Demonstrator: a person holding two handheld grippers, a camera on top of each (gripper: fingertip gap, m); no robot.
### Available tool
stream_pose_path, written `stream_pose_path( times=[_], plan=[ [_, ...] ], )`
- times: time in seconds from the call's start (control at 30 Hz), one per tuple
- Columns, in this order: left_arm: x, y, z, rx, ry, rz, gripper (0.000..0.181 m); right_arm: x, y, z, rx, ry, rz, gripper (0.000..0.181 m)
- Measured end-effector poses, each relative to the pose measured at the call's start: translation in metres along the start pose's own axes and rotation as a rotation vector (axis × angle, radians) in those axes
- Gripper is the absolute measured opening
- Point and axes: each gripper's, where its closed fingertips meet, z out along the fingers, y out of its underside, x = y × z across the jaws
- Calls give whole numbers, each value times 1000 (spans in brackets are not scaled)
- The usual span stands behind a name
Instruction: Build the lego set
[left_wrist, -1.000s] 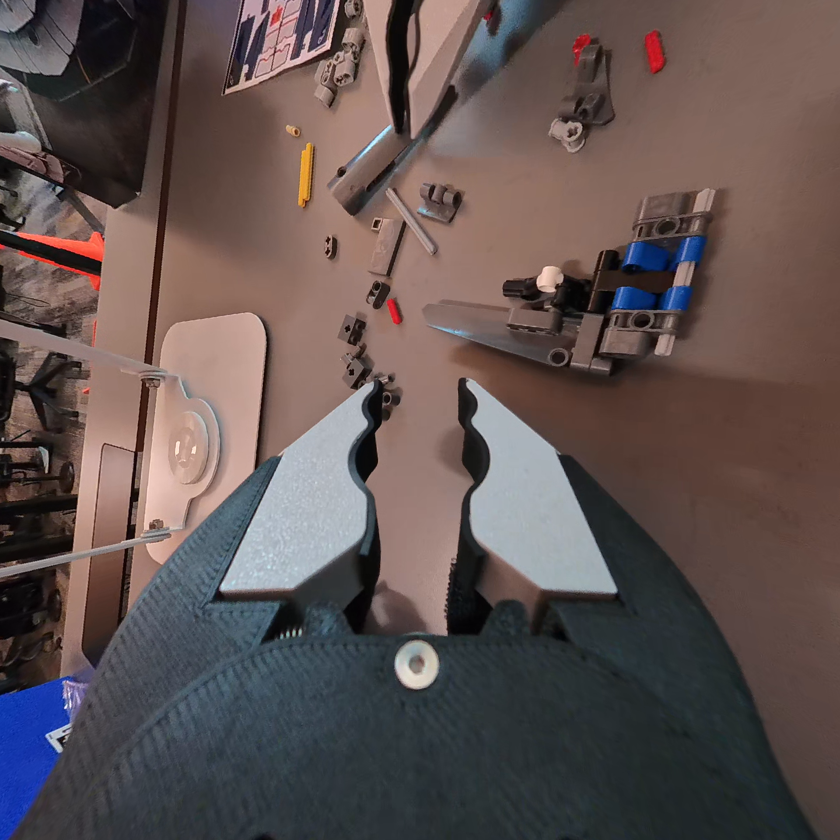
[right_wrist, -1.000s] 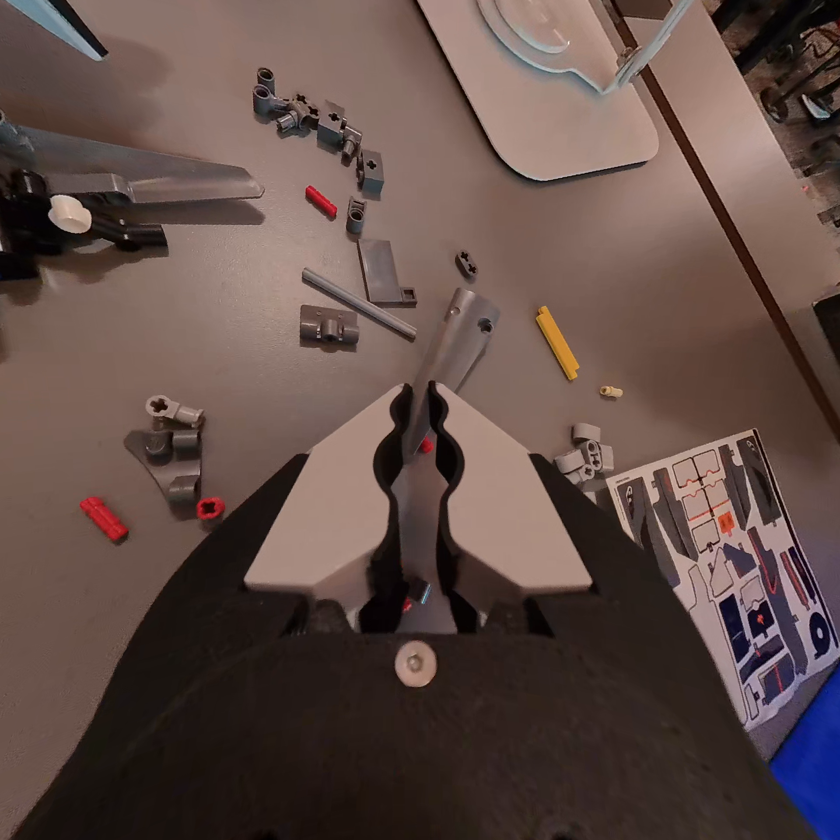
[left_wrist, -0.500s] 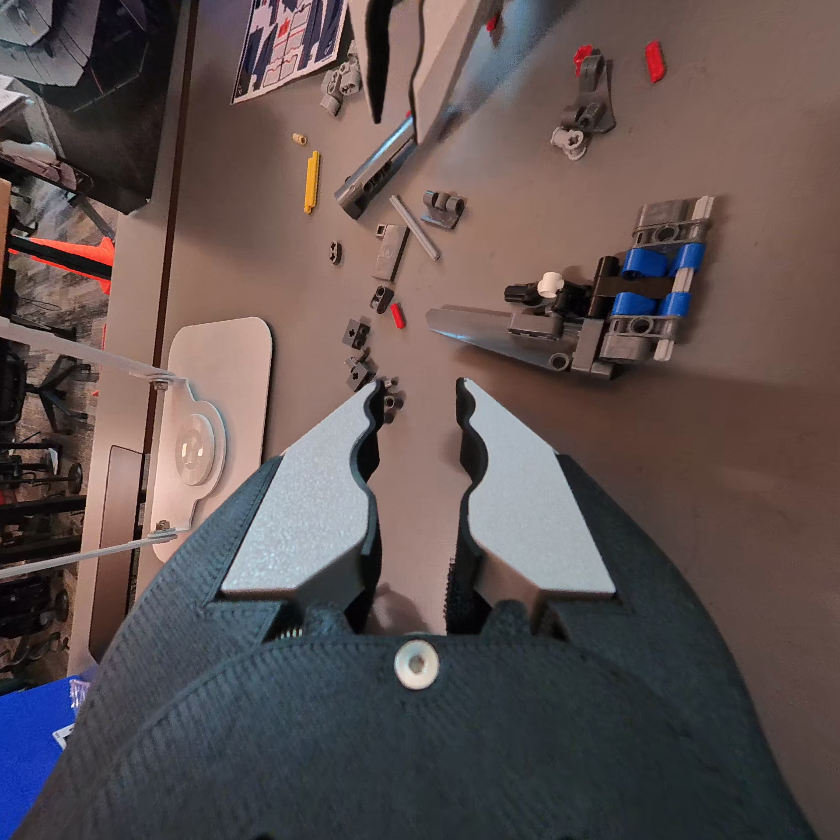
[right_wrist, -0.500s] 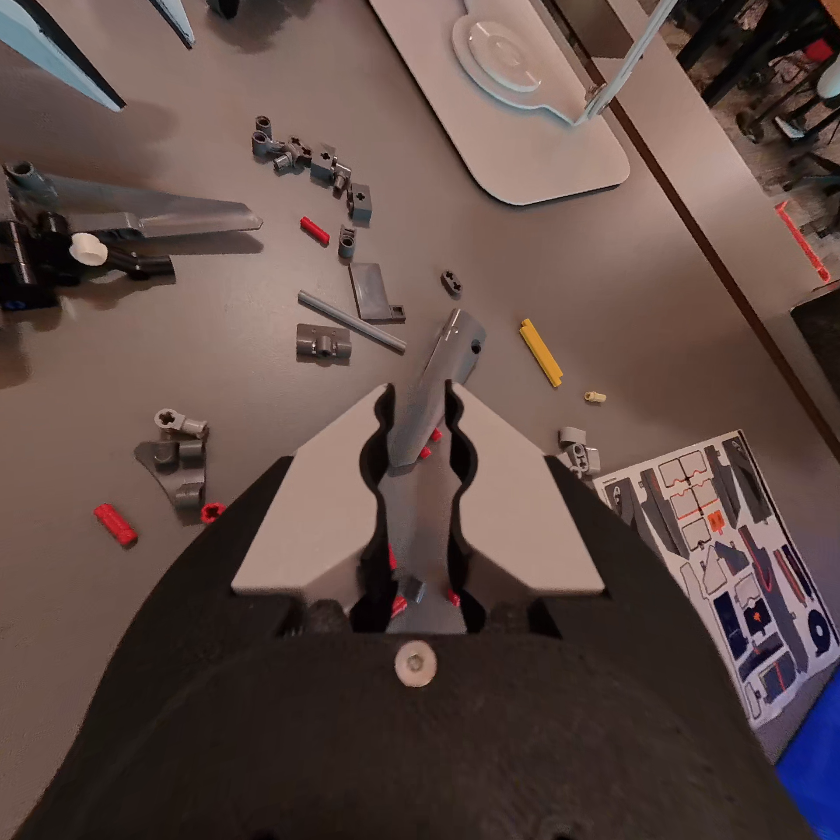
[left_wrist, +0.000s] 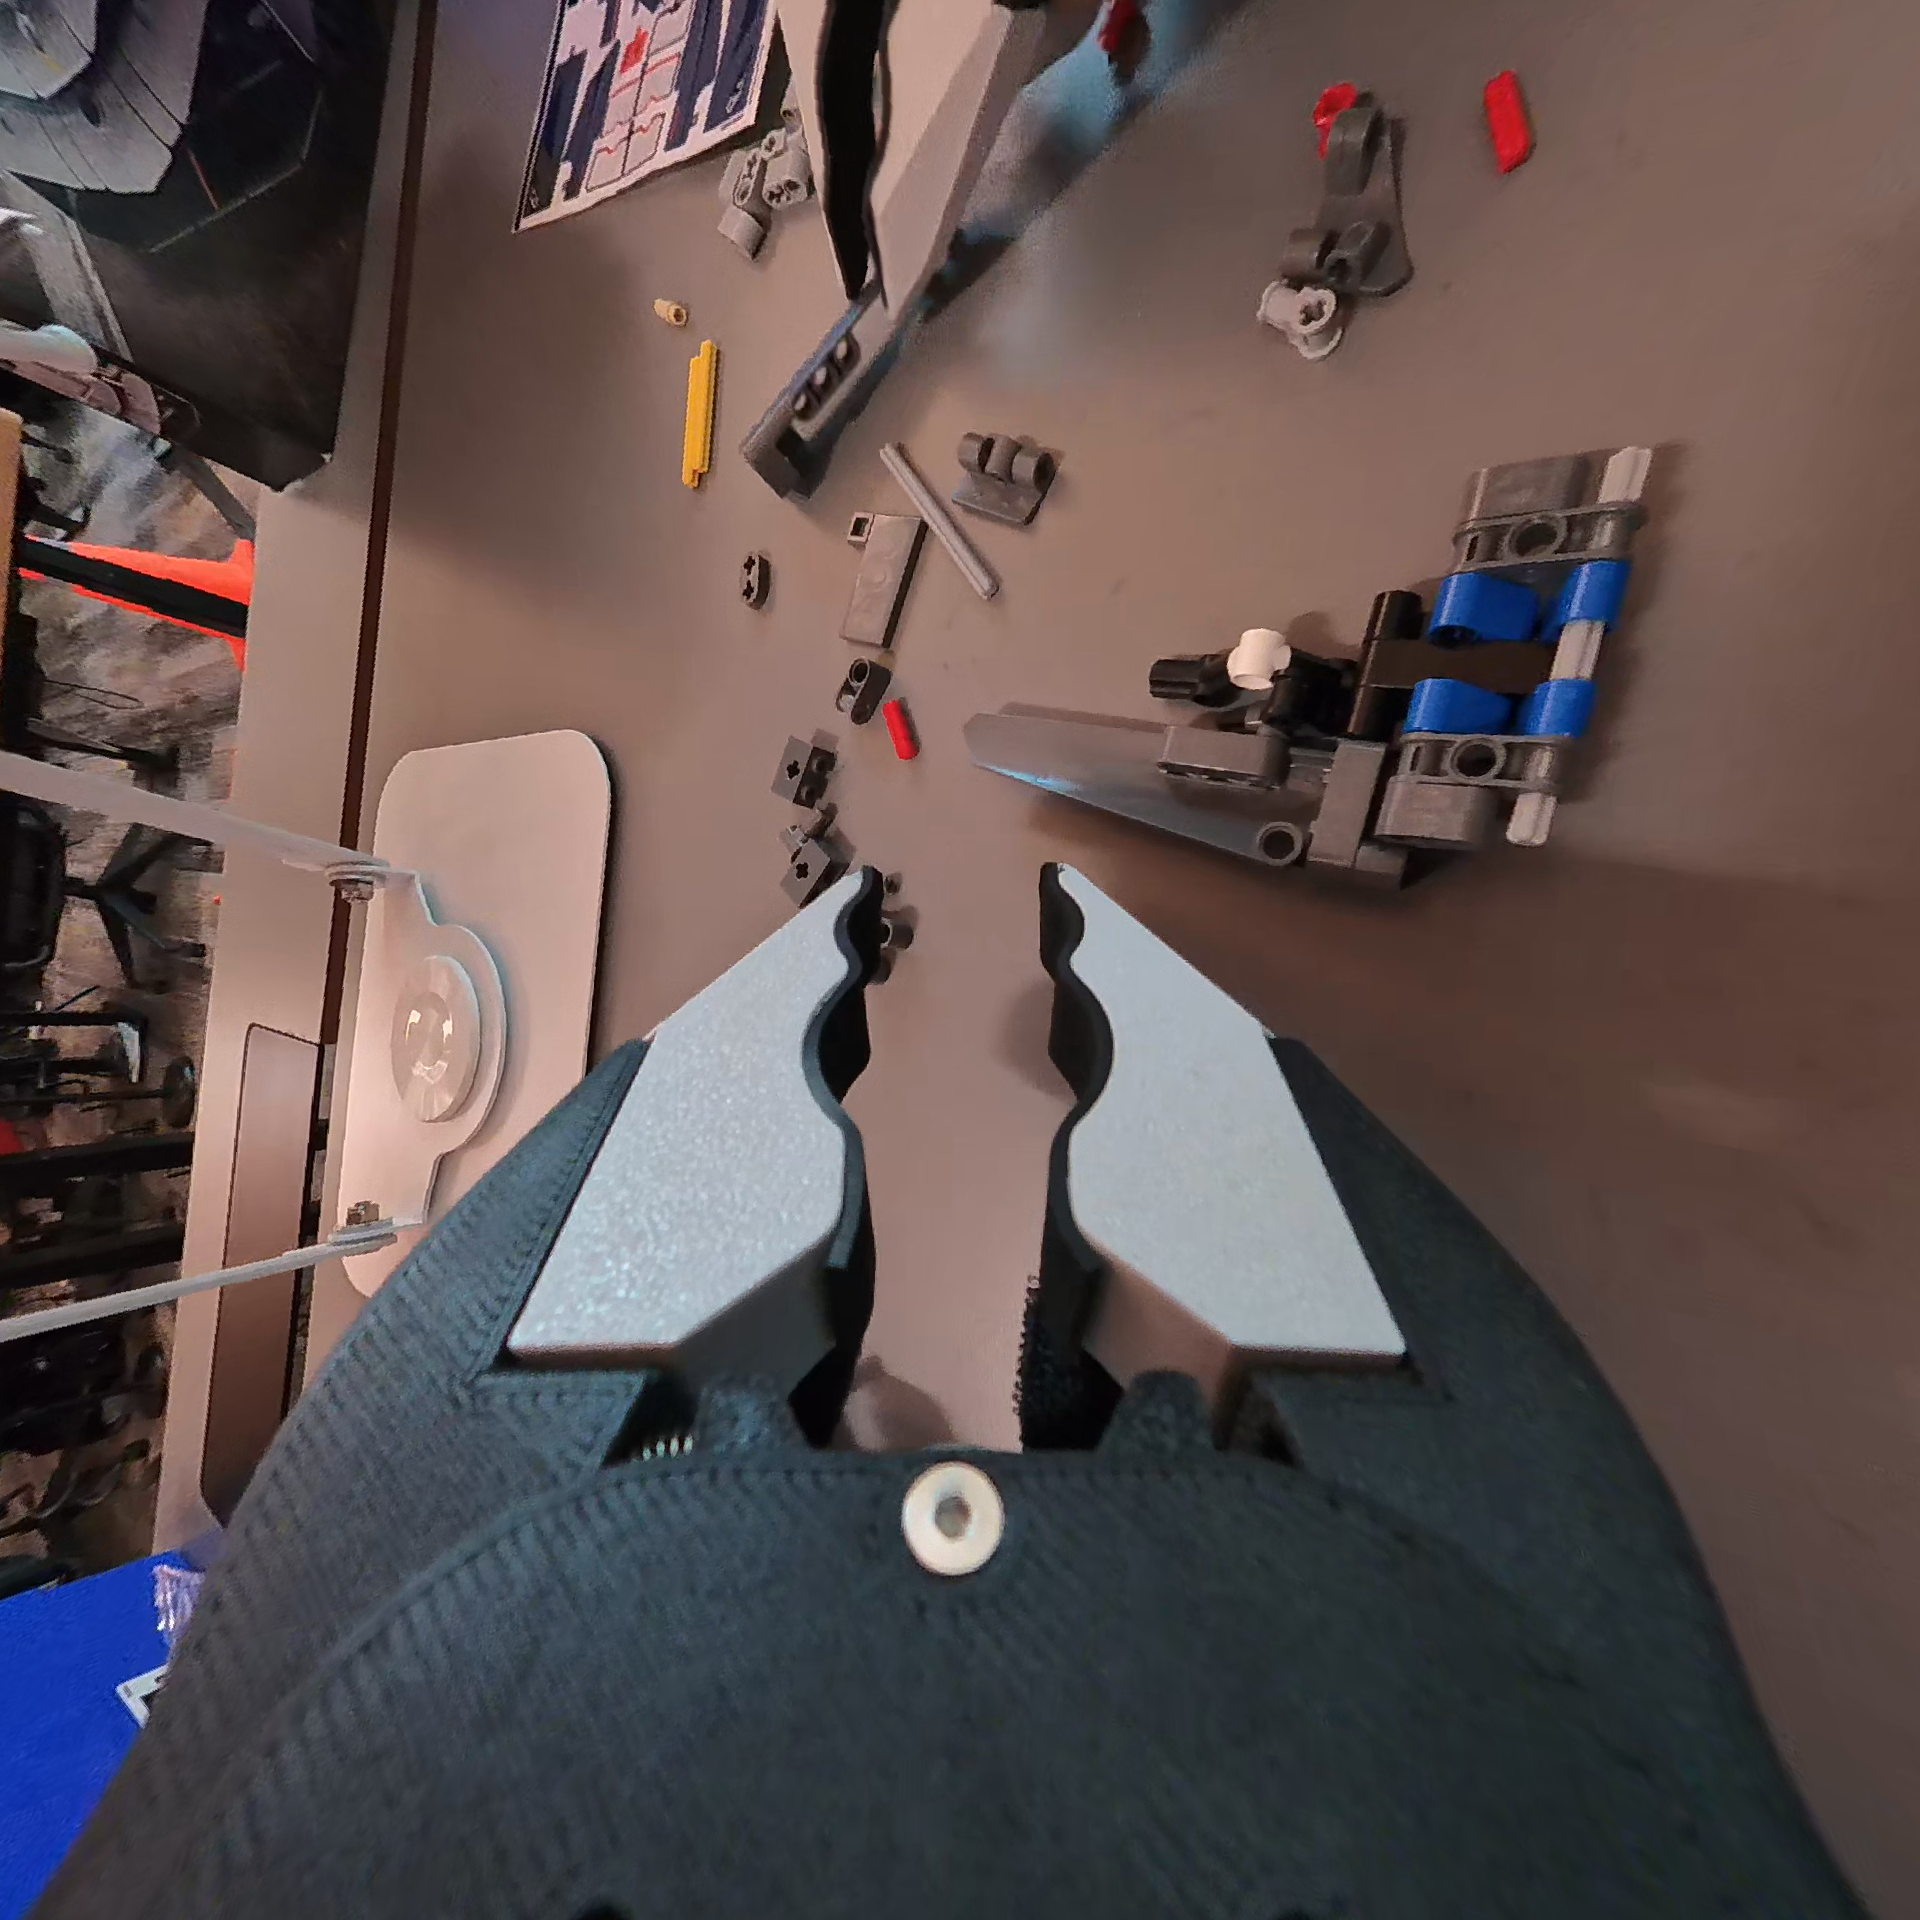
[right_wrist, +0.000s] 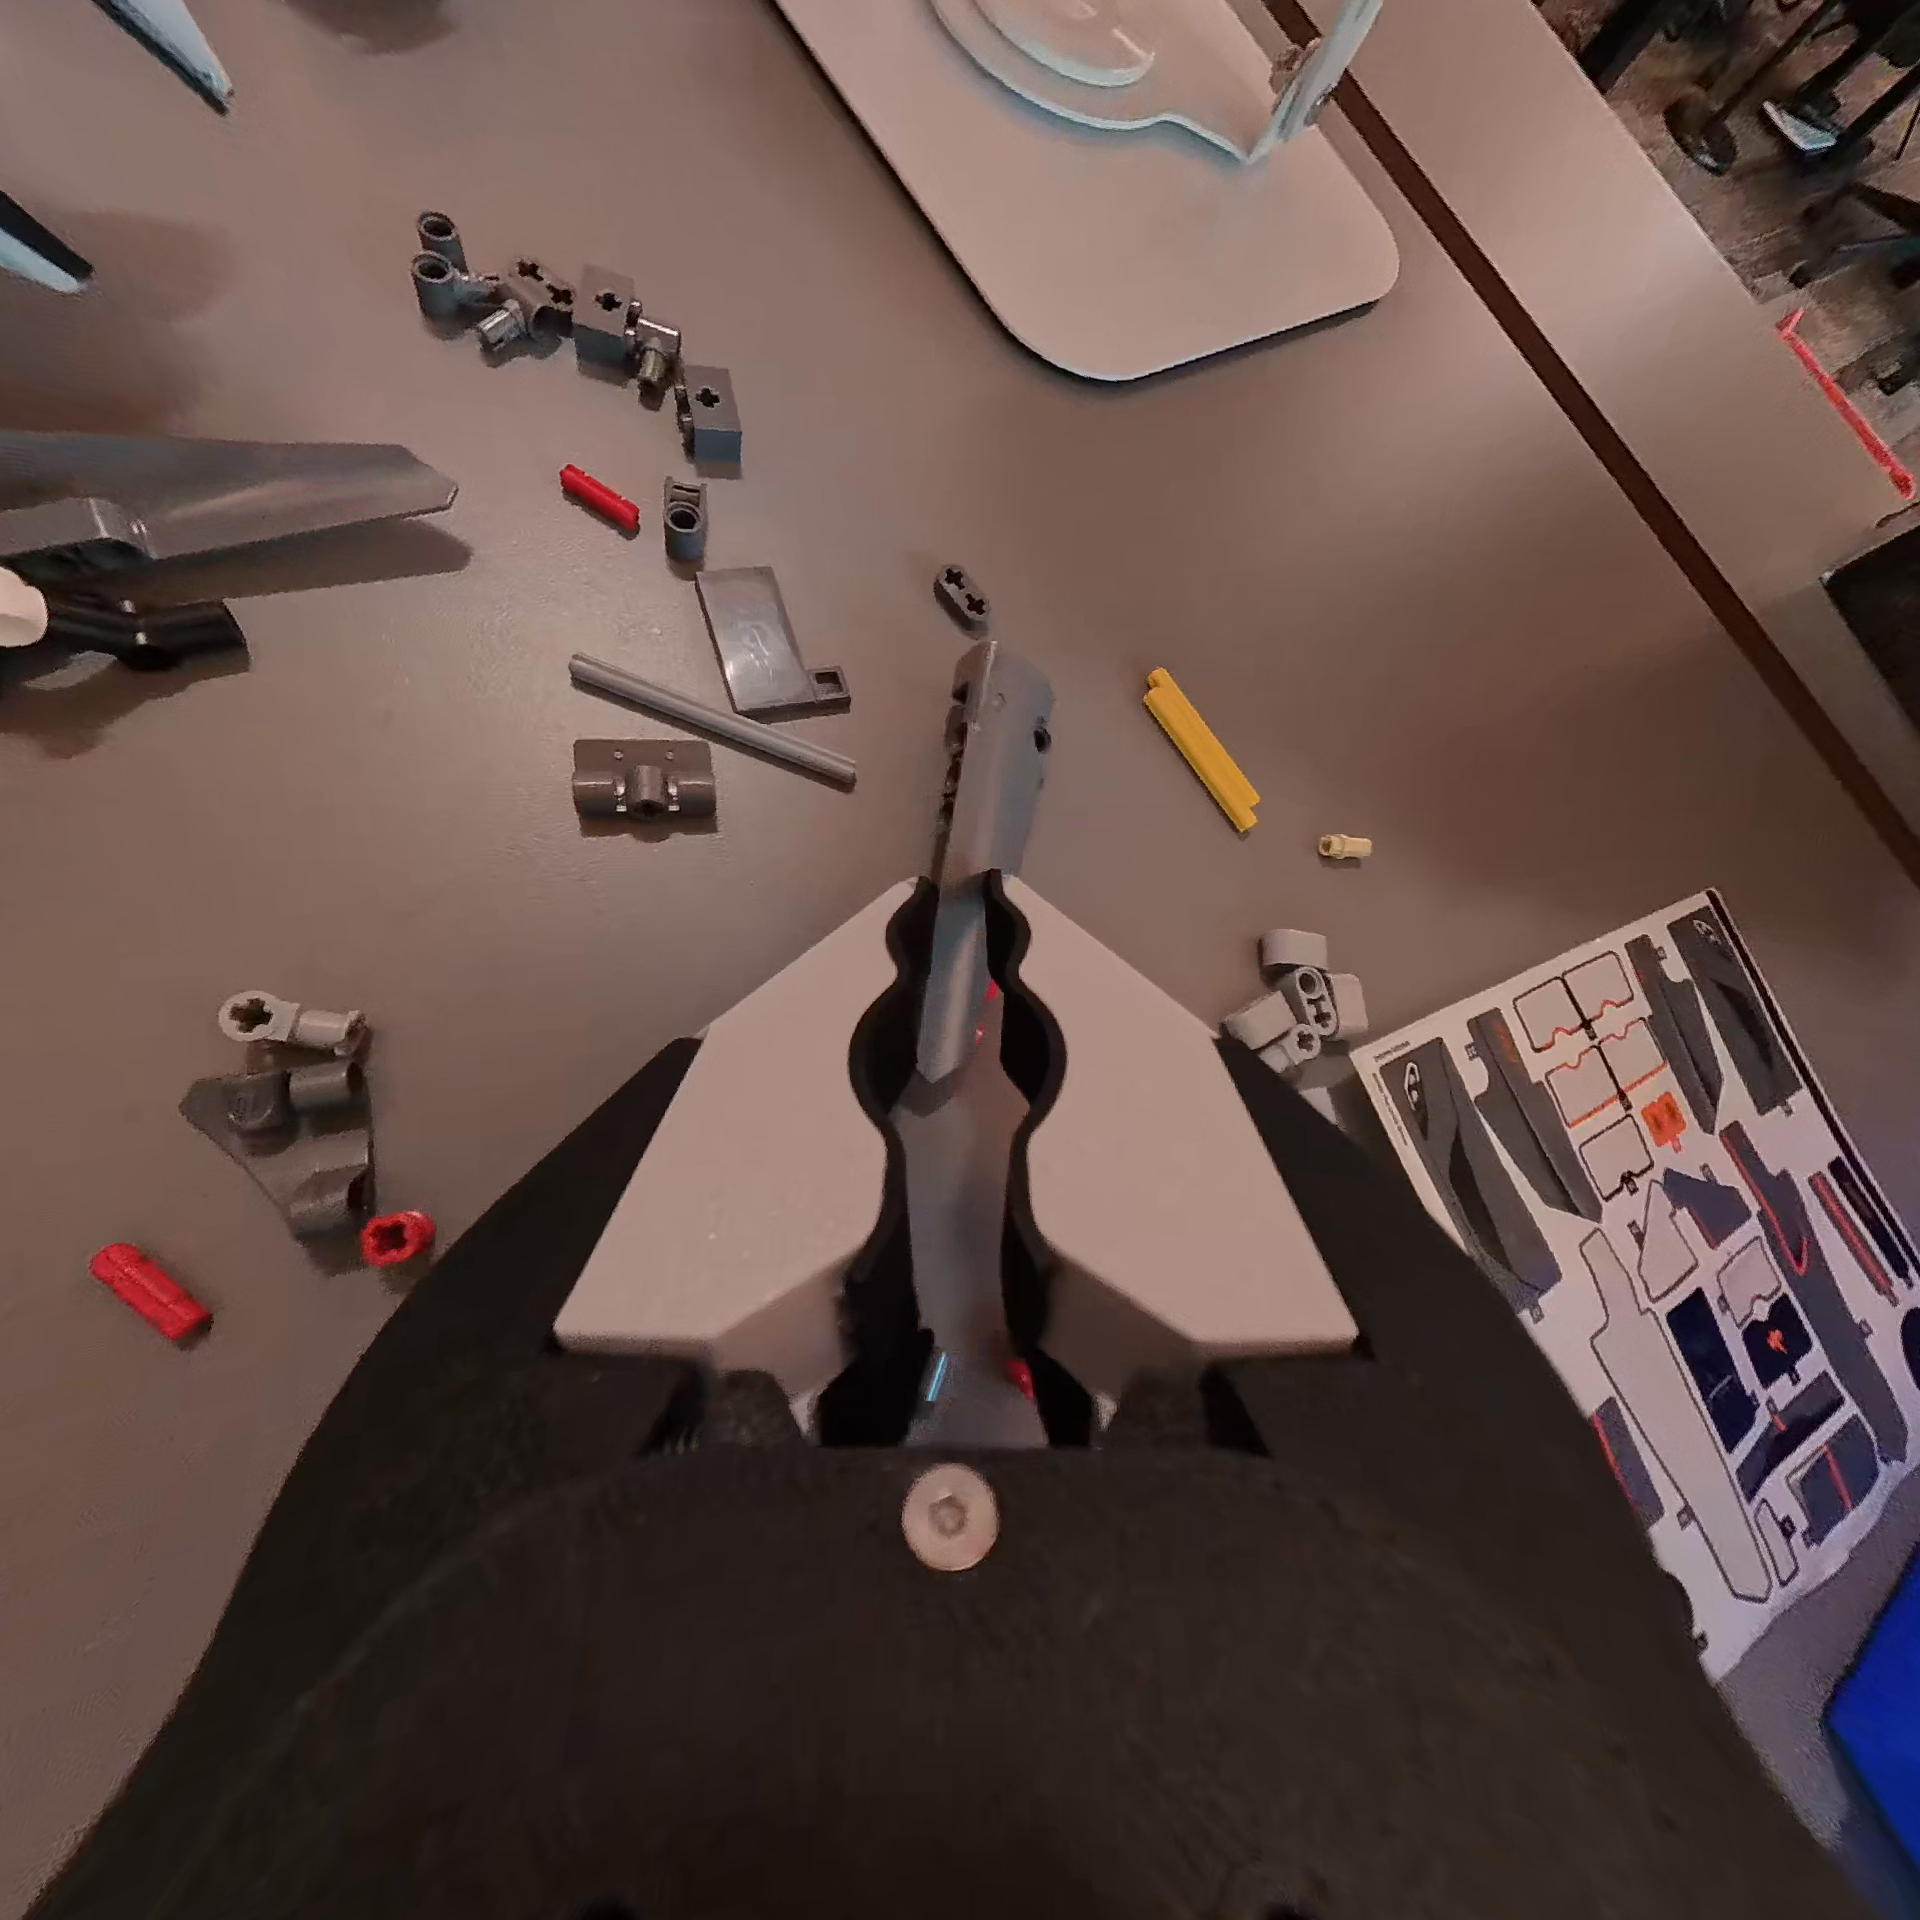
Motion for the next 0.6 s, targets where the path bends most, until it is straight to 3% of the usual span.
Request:
stream_pose_path(
  times=[0.43, 0.6],
  plan=[
    [-8, -3, -1, 25, -39, -16, 27, 10, -5, -11, 63, -14, 68, 0],
    [-10, -10, -3, 54, -61, -15, 27, 0, -20, -24, 147, -105, 78, 0]
  ],
)
